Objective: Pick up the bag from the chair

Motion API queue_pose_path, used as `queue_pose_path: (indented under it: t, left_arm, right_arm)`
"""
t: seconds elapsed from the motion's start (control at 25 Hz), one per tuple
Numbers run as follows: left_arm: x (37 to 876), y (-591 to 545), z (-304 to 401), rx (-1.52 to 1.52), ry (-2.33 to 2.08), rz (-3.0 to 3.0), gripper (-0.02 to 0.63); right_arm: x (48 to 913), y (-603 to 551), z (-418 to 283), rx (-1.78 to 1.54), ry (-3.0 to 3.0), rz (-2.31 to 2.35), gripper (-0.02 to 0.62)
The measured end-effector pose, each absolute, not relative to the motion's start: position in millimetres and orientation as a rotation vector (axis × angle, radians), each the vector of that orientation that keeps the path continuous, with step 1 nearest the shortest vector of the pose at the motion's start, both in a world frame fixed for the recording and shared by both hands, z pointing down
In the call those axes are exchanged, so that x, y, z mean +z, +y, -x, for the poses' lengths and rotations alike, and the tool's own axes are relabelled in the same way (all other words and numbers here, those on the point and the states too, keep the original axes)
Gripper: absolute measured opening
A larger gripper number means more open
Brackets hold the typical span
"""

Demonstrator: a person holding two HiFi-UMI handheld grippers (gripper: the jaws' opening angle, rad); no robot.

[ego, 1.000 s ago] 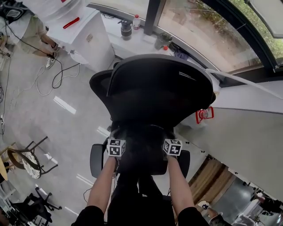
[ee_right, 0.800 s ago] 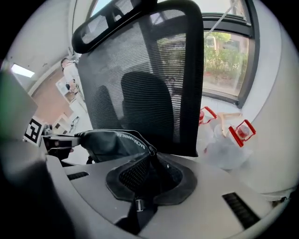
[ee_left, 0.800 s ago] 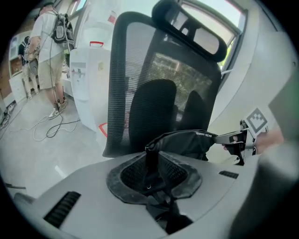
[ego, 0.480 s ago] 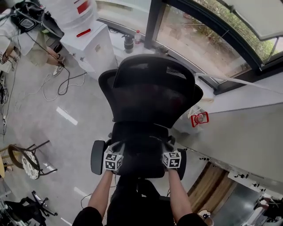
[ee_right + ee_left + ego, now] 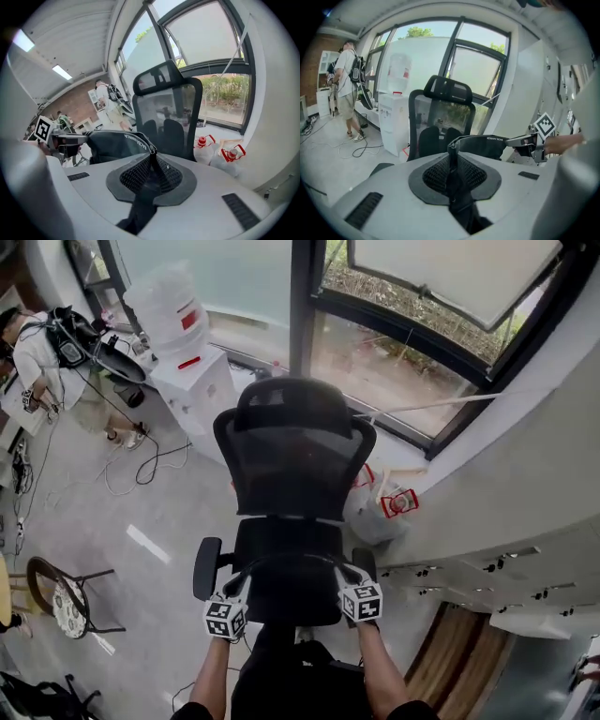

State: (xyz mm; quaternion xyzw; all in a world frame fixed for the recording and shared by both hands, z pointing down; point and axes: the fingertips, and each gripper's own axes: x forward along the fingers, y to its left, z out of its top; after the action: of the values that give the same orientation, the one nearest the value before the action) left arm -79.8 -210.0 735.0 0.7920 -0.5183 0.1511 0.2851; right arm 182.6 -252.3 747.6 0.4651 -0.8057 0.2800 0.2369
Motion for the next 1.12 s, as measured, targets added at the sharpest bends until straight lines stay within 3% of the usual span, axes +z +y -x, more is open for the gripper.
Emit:
queue_pose_path:
  t: [0.52, 1.12]
  left_arm:
    - [626, -108, 81, 0.268, -1.43, -2.251, 0.051]
    - [550, -85, 104, 0.127, -1.353, -2.42, 0.049]
  right_arm:
    - [629, -151, -184, 0.598, -2.376, -1.289, 0.029]
    - [547, -99, -165, 0.492, -2.401, -1.46, 0.029]
